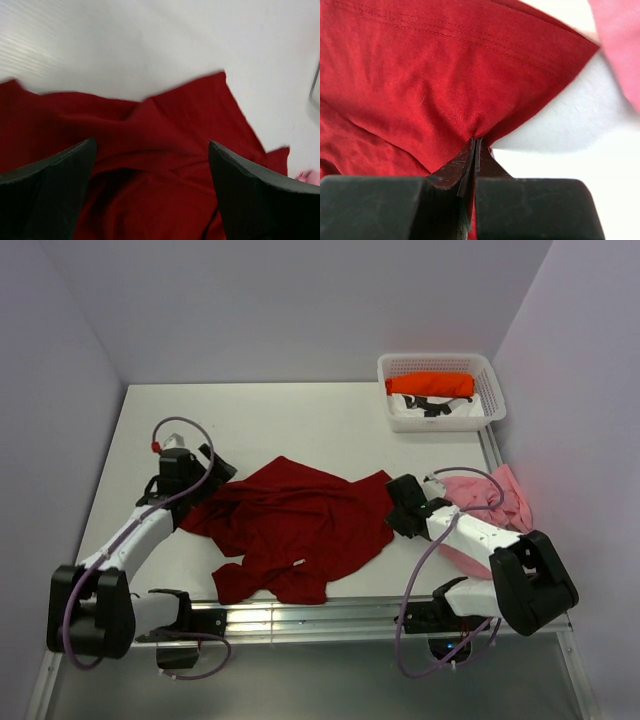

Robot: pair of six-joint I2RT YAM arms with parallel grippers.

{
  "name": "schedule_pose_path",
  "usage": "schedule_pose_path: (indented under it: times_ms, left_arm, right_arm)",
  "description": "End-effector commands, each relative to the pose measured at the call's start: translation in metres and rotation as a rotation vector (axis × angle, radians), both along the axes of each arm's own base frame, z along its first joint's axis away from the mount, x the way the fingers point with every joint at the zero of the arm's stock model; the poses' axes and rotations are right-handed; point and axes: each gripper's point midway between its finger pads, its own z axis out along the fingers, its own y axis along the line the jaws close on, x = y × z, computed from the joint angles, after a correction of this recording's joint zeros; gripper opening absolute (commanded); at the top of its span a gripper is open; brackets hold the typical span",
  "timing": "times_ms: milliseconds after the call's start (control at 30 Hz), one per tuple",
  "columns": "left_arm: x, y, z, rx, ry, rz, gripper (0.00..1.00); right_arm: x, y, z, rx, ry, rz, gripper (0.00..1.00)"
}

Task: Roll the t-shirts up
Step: Move the tshirt to the center of the board

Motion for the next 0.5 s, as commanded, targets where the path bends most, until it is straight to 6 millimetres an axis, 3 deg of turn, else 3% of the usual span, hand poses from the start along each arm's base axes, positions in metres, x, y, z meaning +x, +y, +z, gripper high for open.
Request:
schedule_pose_path:
  times_ms: [0,33,233,300,467]
  left_arm:
    - [0.013,-0.043,0.008,0.051,-0.035,-0.091,1.00]
    - [0.013,-0.048,-0.005,0.068,0.001,-0.097,1.00]
    - [0.011,-0.068,-0.038,0.064,0.082,-0.185,0.96]
    - [0.006,-0.069,-0.046,0.080,0.099,-0.200,0.88]
    - [0.009,-0.075,-0.051,0.073,0.095,-0.226,0.53]
  right_arm:
    - [-0.023,-0.010,-0.002,-0.033,0.053,-0.006,0.00]
    - [-0.030,-0.016,-0.005,-0.045,0.061,-0.025,0.00]
    - [-0.050,-0.040,0.017,0.010,-0.033,-0.157,0.00]
    - [-0.047,-0.037,0.030,0.053,-0.111,-0.142,0.00]
    - [-0.042,-0.035,0.038,0.062,-0.151,-0.103,0.00]
